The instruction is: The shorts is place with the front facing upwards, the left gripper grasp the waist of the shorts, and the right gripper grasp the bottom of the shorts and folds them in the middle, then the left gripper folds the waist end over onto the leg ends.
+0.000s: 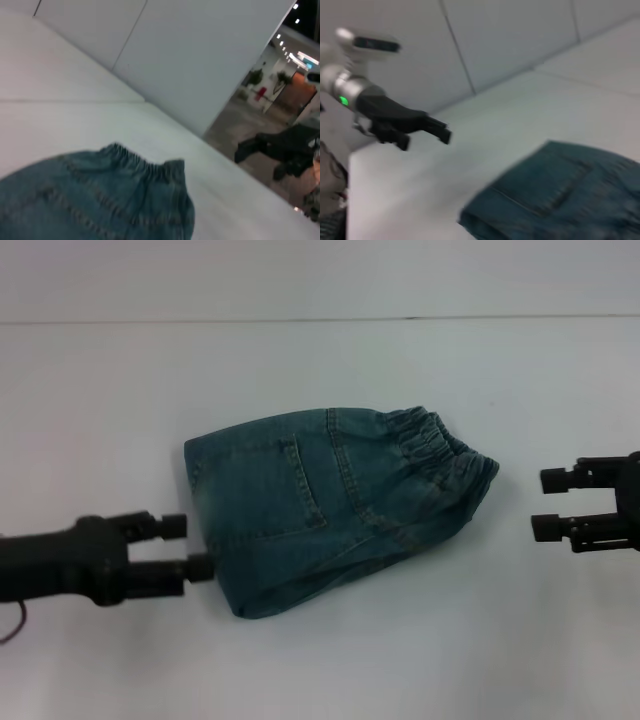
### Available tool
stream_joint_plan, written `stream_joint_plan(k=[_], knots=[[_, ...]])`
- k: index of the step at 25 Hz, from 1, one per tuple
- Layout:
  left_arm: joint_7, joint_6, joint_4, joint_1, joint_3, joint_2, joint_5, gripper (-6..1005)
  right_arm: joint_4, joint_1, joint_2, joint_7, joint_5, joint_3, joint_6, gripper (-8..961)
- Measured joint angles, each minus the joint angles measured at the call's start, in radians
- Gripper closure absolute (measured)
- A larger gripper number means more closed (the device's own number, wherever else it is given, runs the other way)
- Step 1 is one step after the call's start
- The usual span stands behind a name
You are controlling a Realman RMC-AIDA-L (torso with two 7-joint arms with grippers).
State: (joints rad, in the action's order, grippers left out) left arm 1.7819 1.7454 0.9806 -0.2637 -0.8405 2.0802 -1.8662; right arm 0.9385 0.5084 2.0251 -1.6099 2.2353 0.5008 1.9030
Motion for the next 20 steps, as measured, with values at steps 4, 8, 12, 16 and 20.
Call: stream_joint_plan(k=[4,8,12,16,20], knots=[[-0.001,-0.032,0.002,-0.007,0.0,0.016,-0.051,111,-0.004,-0.002,0.0,-0.007,0.015,0.011,-0.033,180],[-0.003,-0.061,0.003,-0.01,-0.005,0.02,-0.072,112,-0.004,0.0,0.007,-0.009,0.038,0.021,-0.069,159],[-0.004,-0.07,0.004,-0.016,-0.003,0.026,-0.09,111,-0.005,0.0,0.011,-0.01,0.041,0.024,-0.087,159],[-0.004,-0.07,0.004,-0.02,-0.001,0.027,-0.096,111,-0.005,0.0,0.013,-0.01,0.041,0.025,-0.088,159],[-0.004,-0.07,0.004,-0.023,-0.003,0.028,-0.099,111,-0.004,0.001,0.018,-0.007,0.042,0.025,-0.1,159]])
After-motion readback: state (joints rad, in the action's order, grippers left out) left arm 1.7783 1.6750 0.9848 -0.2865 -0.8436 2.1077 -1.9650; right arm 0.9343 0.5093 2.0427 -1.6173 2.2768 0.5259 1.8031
